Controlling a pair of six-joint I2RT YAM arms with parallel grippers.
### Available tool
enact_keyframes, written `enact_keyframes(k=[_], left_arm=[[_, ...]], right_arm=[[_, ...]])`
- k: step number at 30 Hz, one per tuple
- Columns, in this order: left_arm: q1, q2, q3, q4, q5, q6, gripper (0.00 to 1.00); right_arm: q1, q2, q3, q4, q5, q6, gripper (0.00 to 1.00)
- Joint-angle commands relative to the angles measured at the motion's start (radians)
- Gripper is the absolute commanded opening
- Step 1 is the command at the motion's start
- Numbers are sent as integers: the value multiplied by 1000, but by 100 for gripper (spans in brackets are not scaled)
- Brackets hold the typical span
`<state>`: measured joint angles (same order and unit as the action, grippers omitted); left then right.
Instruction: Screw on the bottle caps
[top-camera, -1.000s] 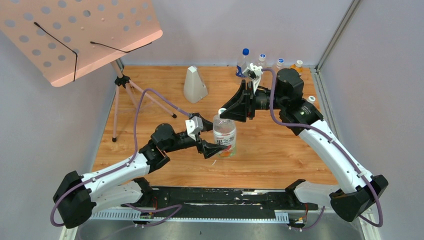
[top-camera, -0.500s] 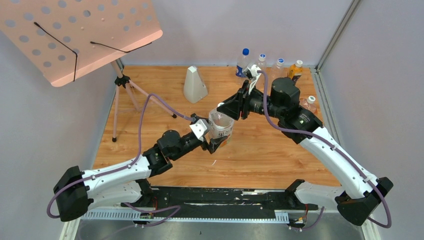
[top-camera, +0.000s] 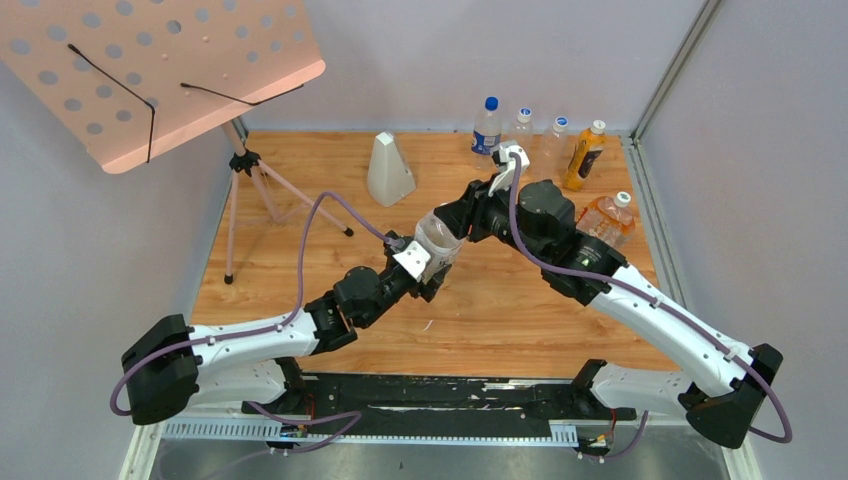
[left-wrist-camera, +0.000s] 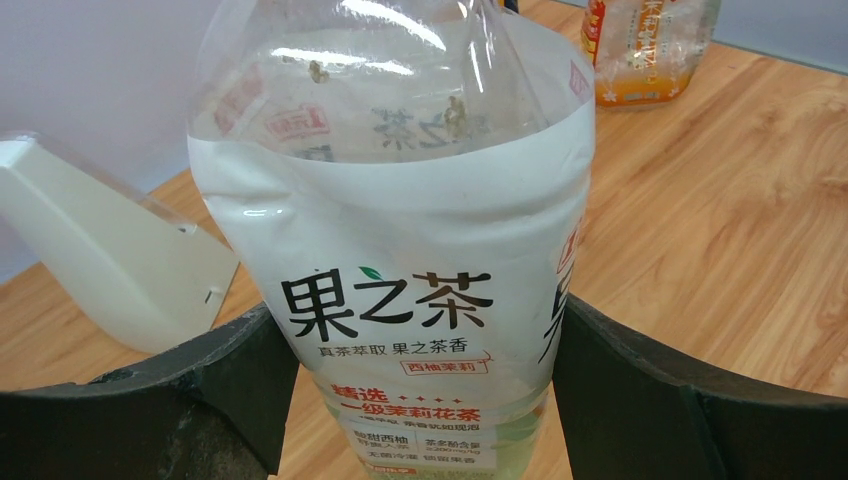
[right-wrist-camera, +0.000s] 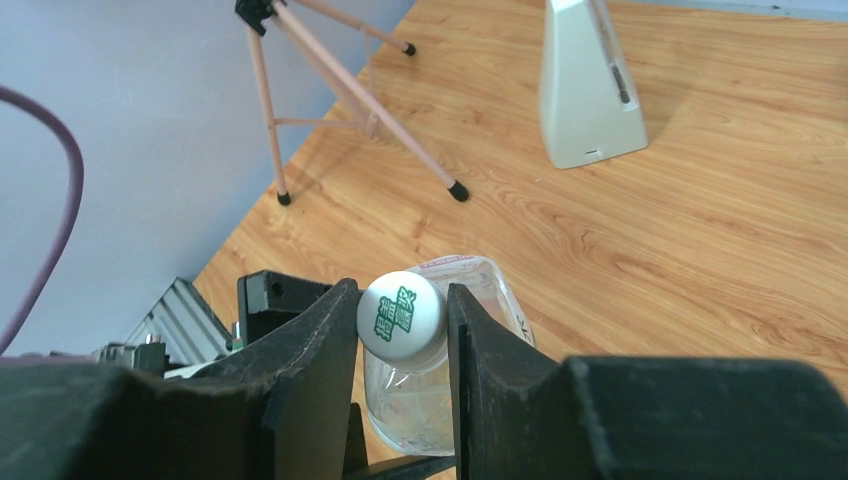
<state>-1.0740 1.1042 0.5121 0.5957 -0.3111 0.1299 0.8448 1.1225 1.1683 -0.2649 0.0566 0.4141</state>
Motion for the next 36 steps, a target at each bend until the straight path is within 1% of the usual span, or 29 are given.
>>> enact_keyframes(k=[1, 5, 6, 7, 10, 13, 15, 16, 19, 21, 22, 23, 24, 25, 26, 27, 28, 29, 30, 33, 34, 36], left_arm=[[-24, -15, 36, 323, -6, 28, 1], [-25, -26, 7, 330, -41, -7, 1], [-25, -29, 2, 326, -45, -12, 1], [-25, -30, -1, 320, -50, -19, 1], [-25, -37, 0, 271, -67, -35, 1], [-25, -42, 17, 197, -124, -69, 1], [-23, -51, 40, 71, -149, -90, 0], [-23, -58, 49, 39, -156, -99, 0], [1, -78, 80, -112, -124, -118, 0], [45, -117, 90, -193, -42, -159, 0], [63, -128, 90, -215, 45, -184, 0], [101, -152, 91, -252, 92, -194, 0], [120, -163, 90, -266, 189, -199, 0], [151, -182, 93, -293, 236, -197, 0], [165, -191, 96, -306, 320, -189, 0], [189, -203, 103, -330, 368, -181, 0], [198, -207, 108, -340, 456, -170, 0], [215, -214, 118, -358, 495, -167, 0], [221, -214, 124, -366, 578, -154, 0], [233, -206, 160, -403, 707, -134, 0], [234, -204, 176, -420, 760, -106, 0], [234, -194, 199, -443, 822, -81, 0]], right_arm=[[36, 8, -55, -53, 46, 140, 18], [36, -10, -61, -36, 76, 158, 21], [36, -10, -59, -35, 78, 162, 24], [37, -9, -54, -35, 74, 163, 28], [36, -7, -39, -35, 56, 162, 44], [36, -24, -27, -43, 52, 153, 58], [36, -42, -15, -62, 64, 141, 67], [35, -50, -5, -76, 69, 130, 71], [27, -67, 47, -143, 67, 64, 80], [4, -82, 80, -177, 22, -3, 83], [-15, -92, 94, -189, -22, -41, 84], [-38, -102, 106, -194, -97, -76, 85], [-67, -113, 118, -198, -185, -106, 85], [-100, -122, 129, -198, -264, -128, 85], [-142, -128, 140, -198, -349, -150, 85], [-182, -131, 151, -198, -442, -165, 84], [-224, -129, 163, -197, -533, -181, 84], [-260, -125, 179, -194, -613, -197, 83], [-282, -113, 193, -194, -669, -208, 83], [-302, -78, 235, -195, -784, -253, 81], [-301, -64, 248, -195, -804, -265, 79], [-302, -42, 264, -194, -822, -284, 77]])
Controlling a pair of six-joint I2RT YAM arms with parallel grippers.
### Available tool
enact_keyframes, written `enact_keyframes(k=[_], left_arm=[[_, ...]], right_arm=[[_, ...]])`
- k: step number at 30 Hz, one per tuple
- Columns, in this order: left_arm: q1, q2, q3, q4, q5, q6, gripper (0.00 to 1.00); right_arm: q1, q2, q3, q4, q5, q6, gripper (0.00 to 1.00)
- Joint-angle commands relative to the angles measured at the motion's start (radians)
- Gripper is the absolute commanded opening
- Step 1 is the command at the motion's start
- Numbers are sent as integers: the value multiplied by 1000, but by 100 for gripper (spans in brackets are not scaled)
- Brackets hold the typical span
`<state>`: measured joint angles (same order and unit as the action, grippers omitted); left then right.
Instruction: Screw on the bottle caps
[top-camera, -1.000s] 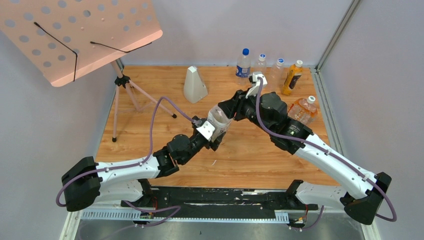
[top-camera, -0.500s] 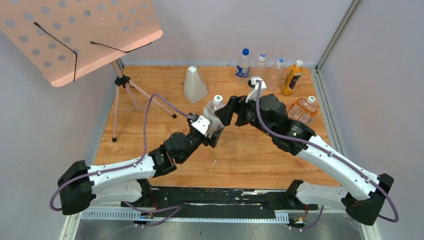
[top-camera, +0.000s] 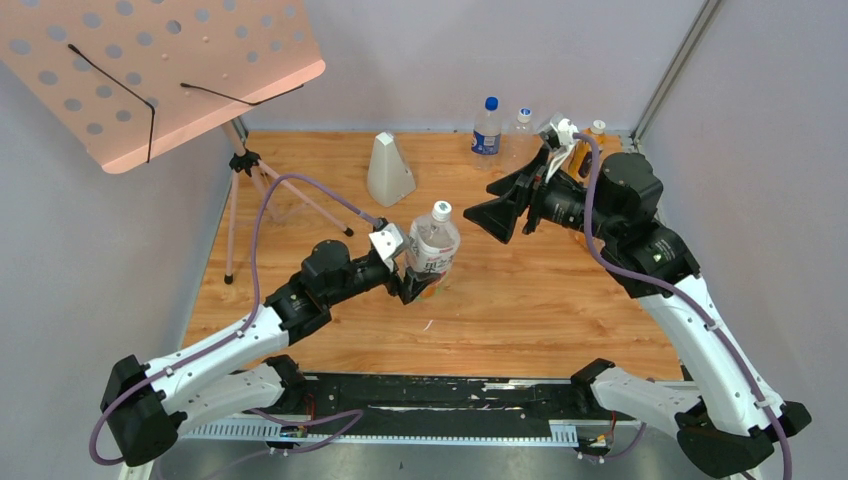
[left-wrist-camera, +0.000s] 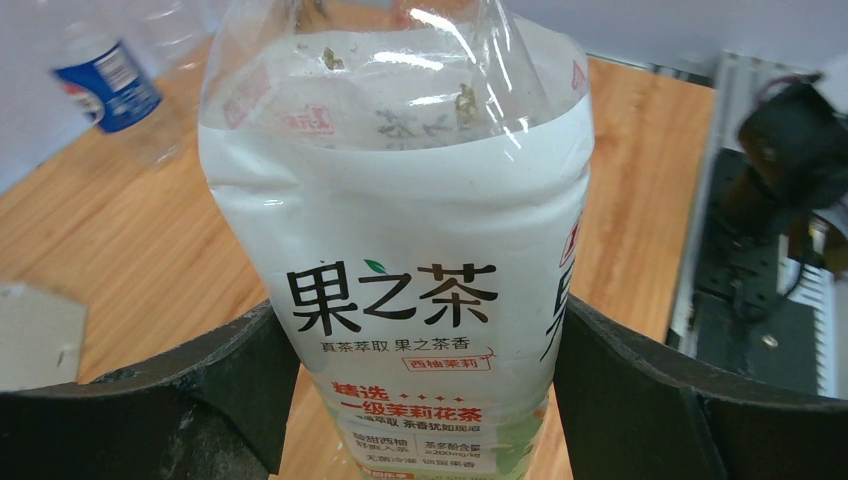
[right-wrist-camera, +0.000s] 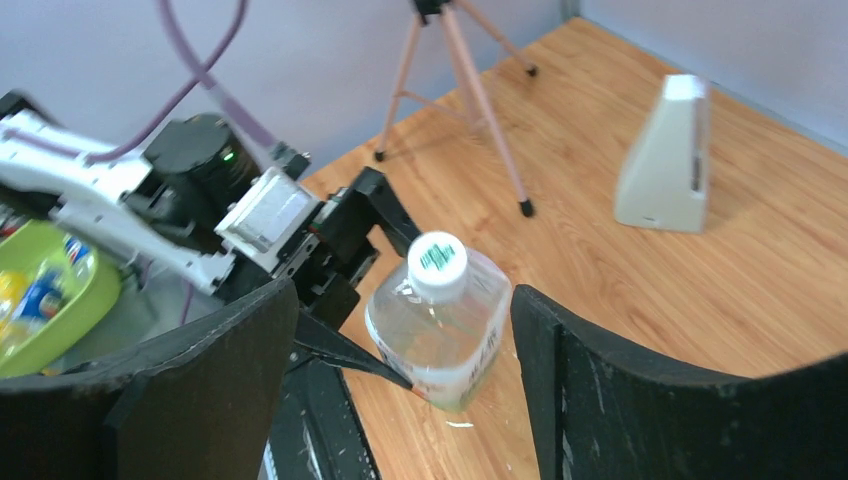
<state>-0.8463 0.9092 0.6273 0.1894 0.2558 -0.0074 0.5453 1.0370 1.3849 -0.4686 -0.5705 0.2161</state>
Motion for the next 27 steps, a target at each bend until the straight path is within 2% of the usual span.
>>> enact_keyframes(k=[1, 12, 20, 27], left_arm=[[7, 6, 90, -41, 285, 66, 0], [7, 36, 128, -33, 354, 71, 1], [7, 39, 129, -17, 316, 34, 1], [7, 45, 122, 27, 315, 14, 0]], right_arm=[[-2, 54, 53, 9, -201, -92, 76], [-2, 102, 33, 17, -309, -107, 61], [-2, 78, -7, 40, -333, -117, 59], [-2, 71, -29, 42, -328, -122, 51]])
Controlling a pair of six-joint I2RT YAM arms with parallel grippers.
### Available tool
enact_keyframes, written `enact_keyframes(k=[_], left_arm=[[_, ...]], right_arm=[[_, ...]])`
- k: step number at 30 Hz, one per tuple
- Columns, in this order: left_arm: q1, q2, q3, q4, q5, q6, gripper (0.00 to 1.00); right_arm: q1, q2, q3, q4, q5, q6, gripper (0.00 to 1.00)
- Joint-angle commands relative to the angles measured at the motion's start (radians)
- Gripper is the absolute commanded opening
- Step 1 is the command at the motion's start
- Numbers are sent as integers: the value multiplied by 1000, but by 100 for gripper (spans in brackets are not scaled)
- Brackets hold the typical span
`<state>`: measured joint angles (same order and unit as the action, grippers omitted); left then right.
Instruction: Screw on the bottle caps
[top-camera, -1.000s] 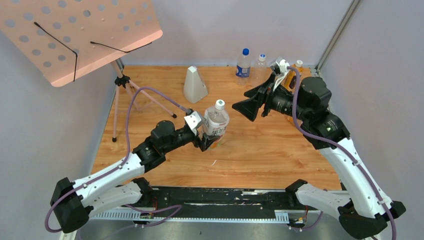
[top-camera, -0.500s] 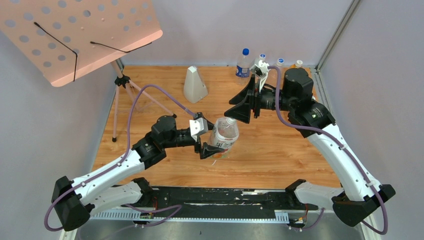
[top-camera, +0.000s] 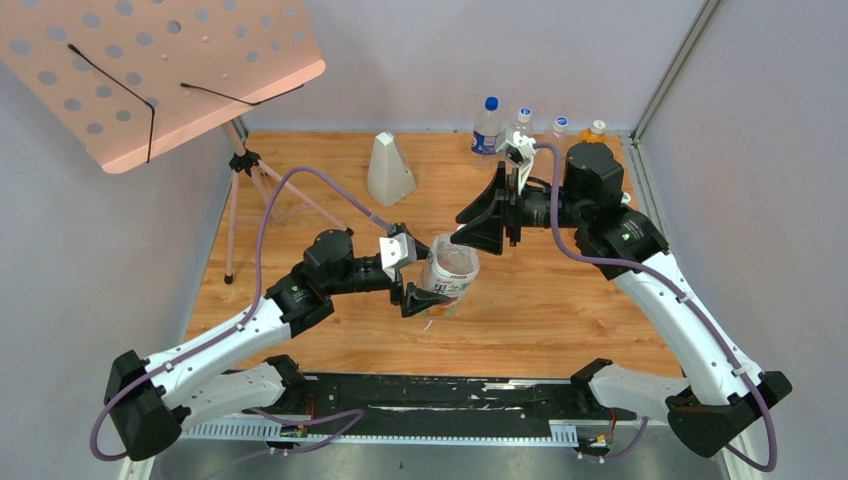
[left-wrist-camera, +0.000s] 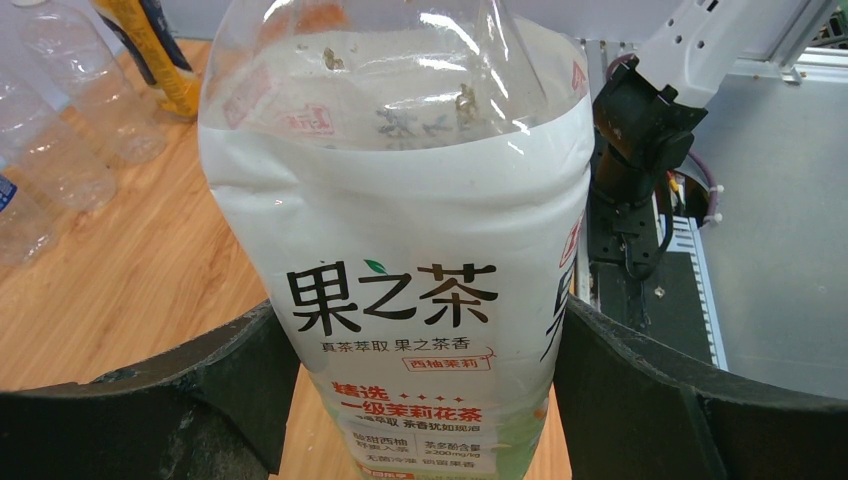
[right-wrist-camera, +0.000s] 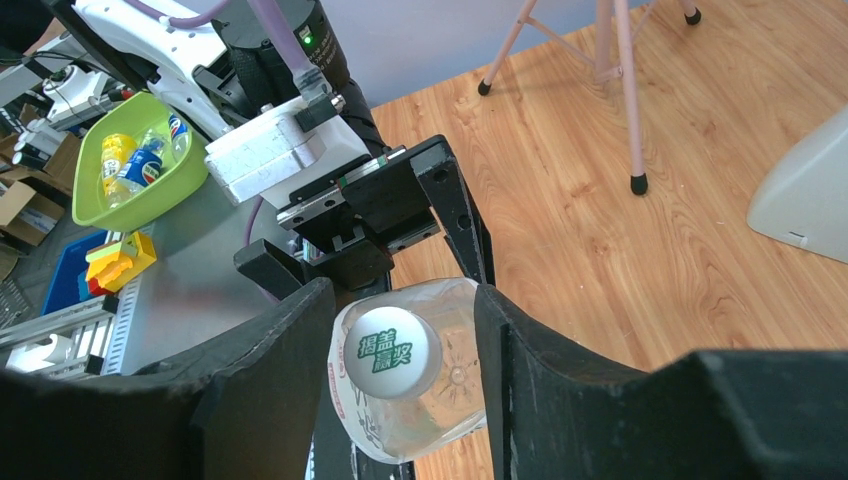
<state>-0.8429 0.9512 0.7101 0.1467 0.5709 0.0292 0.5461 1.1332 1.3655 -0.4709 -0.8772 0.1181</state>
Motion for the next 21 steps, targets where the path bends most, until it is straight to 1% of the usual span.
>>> enact_keyframes(k=[1, 4, 6, 7, 11, 15, 16, 20, 21], left_arm=[[3, 5, 39, 73, -3, -42, 0], [3, 13, 43, 85, -14, -59, 0], [4, 17, 46, 92, -31, -71, 0], [4, 17, 46, 95, -49, -81, 0], [3, 21, 50, 109, -114, -108, 0], [-1, 22, 67, 115, -201, -130, 0], [-4, 21, 70, 123, -223, -132, 0], [-60, 18, 69, 165, -414, -71, 0], [-82, 21, 66, 190, -498, -59, 0]], right_arm=[[-3, -27, -10, 44, -19, -24, 49], [-3, -30, -15, 46, -8, -23, 43], [-2, -30, -16, 46, 6, -22, 36], [-3, -31, -17, 46, 12, -20, 32], [3, -35, -28, 45, 73, -14, 23], [34, -44, -55, 42, 194, -9, 18], [46, -44, -63, 41, 249, -5, 17], [104, -40, -96, 42, 445, 62, 16], [124, -39, -106, 43, 510, 87, 16]])
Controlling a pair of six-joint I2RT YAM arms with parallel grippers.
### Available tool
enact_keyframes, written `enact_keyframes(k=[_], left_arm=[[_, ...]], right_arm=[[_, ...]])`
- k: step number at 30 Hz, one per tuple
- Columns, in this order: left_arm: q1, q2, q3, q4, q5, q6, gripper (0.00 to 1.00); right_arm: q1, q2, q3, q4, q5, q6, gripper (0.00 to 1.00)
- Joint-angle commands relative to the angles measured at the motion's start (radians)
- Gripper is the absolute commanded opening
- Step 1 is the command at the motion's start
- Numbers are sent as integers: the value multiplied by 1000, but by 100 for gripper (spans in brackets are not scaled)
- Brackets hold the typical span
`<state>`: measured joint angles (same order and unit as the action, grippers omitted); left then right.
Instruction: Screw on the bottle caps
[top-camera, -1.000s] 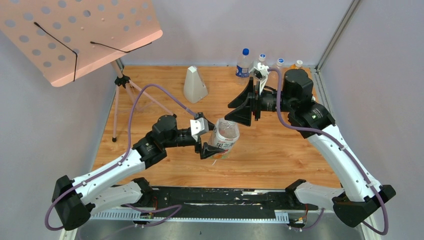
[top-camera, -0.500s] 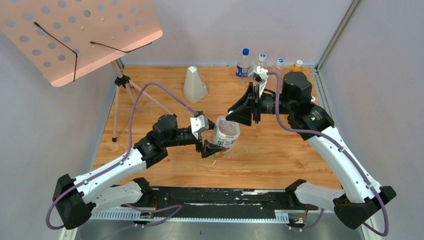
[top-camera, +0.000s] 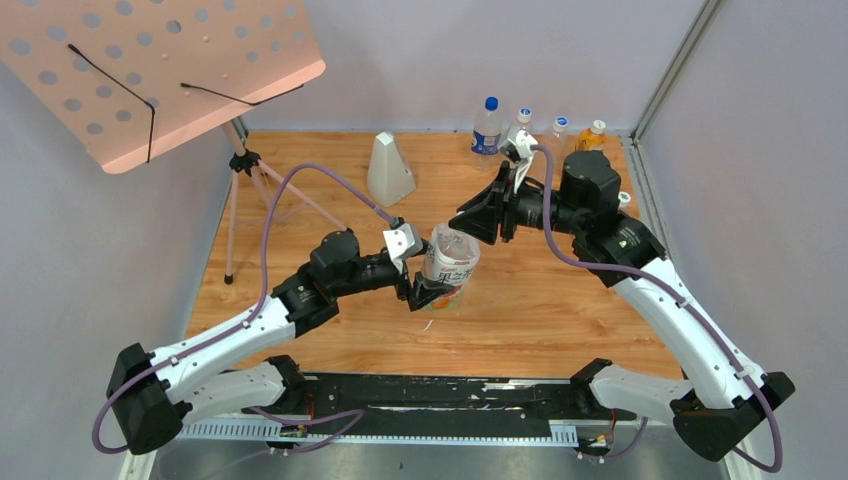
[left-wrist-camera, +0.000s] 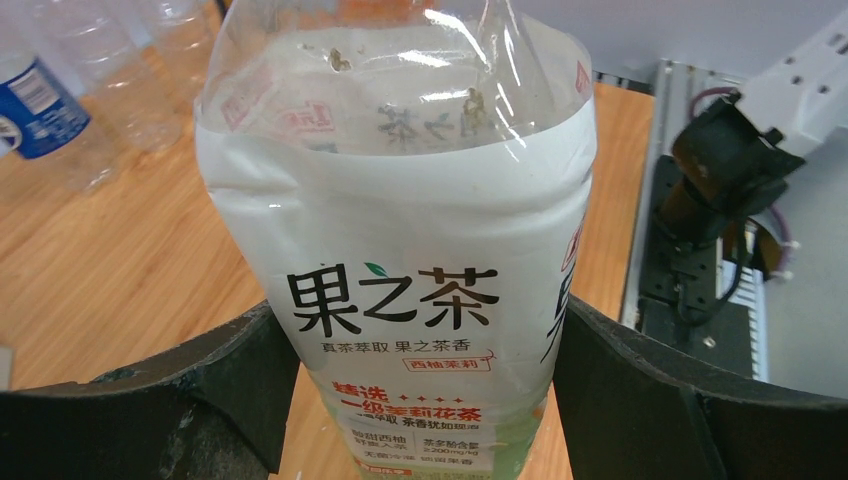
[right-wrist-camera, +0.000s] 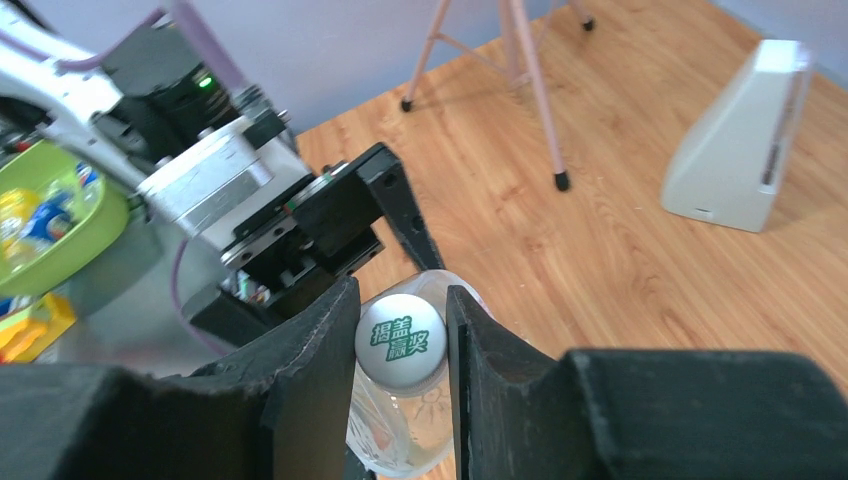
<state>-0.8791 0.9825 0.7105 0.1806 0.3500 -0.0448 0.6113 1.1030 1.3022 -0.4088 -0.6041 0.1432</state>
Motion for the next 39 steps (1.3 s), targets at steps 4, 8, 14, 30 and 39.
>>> enact_keyframes(k=[4, 8, 14, 30, 39], left_arm=[[-108, 39, 54, 261, -548, 105, 0], [-199, 156, 95, 340, -862, 312, 0], [-221, 255, 86, 419, -1002, 327, 0], [81, 46, 41, -190, -221, 267, 0], [118, 6, 196, -625, 218, 544, 0]], right_arm=[[144, 12, -81, -32, 586, 244, 17], [191, 34, -105, -62, 844, 426, 20], [194, 26, -82, -50, 919, 507, 21], [182, -188, -79, -52, 582, -92, 82], [184, -320, -128, -279, 169, -529, 74]])
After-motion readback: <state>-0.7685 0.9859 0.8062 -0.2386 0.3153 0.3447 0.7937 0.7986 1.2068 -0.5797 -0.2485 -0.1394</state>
